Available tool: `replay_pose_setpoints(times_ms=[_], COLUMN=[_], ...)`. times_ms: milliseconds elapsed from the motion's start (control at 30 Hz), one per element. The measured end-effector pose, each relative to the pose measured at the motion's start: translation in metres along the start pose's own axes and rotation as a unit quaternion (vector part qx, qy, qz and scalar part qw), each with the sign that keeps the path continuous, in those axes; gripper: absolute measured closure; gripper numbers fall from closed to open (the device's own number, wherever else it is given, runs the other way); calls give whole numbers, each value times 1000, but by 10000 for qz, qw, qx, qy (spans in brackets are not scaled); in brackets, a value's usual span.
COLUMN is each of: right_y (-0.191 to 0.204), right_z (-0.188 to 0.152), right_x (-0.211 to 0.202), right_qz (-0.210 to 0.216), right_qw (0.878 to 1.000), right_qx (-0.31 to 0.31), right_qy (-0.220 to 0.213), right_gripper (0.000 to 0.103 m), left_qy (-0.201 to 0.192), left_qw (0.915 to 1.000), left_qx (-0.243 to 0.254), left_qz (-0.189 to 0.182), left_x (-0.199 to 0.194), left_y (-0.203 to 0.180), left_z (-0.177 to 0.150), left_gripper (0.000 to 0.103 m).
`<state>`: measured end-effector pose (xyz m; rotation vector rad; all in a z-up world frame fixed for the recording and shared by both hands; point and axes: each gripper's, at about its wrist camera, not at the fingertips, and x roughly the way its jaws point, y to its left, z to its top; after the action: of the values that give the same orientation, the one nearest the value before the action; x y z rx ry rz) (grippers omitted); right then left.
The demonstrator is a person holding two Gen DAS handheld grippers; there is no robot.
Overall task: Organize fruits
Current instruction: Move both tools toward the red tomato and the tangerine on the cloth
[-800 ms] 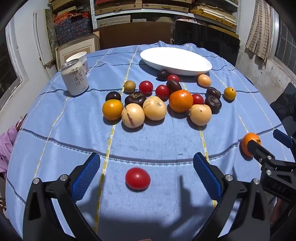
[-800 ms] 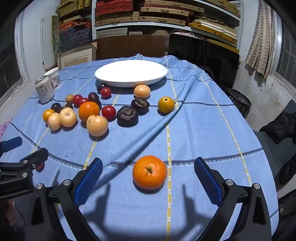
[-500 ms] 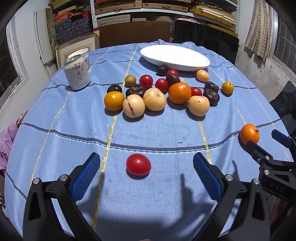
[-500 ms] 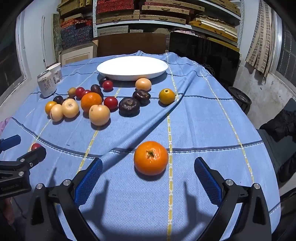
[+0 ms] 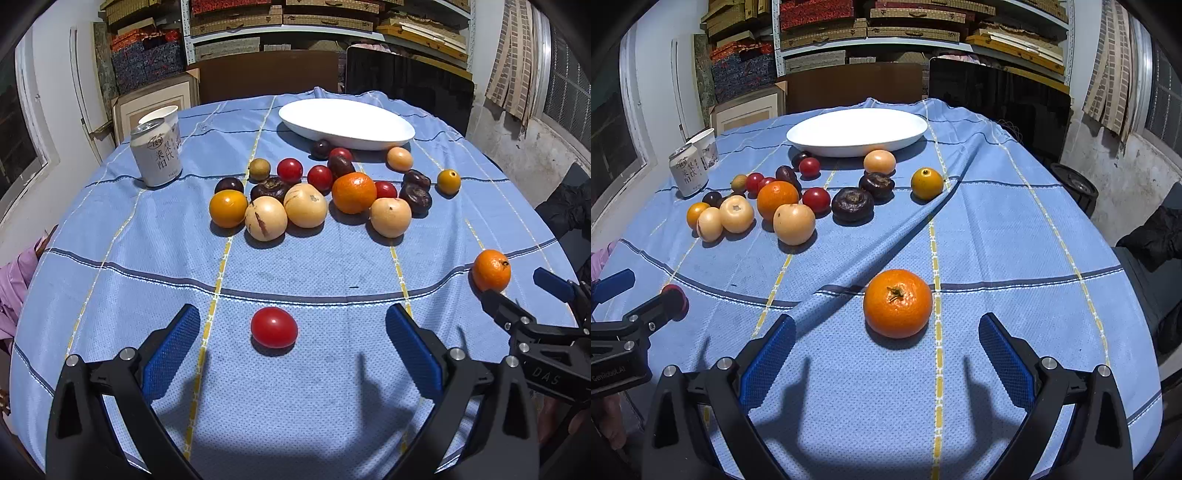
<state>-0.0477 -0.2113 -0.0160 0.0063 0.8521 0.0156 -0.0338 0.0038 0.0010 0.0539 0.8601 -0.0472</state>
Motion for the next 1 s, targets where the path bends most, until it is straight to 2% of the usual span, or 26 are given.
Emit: replay_pose_setpoints(times_ms=[1000], right_y=[3], right_z=[-4], right_x=[3], right_qz=[6], right_qw=[10000], right_qx=[-1], right_qy=[-24], right_gripper=[3], left_qy=[149], left_qw=[9998], left_qx=[-107], left_qz=[-5], left_x=[5], left_y=[2], left_z=[-7], left_gripper=[4])
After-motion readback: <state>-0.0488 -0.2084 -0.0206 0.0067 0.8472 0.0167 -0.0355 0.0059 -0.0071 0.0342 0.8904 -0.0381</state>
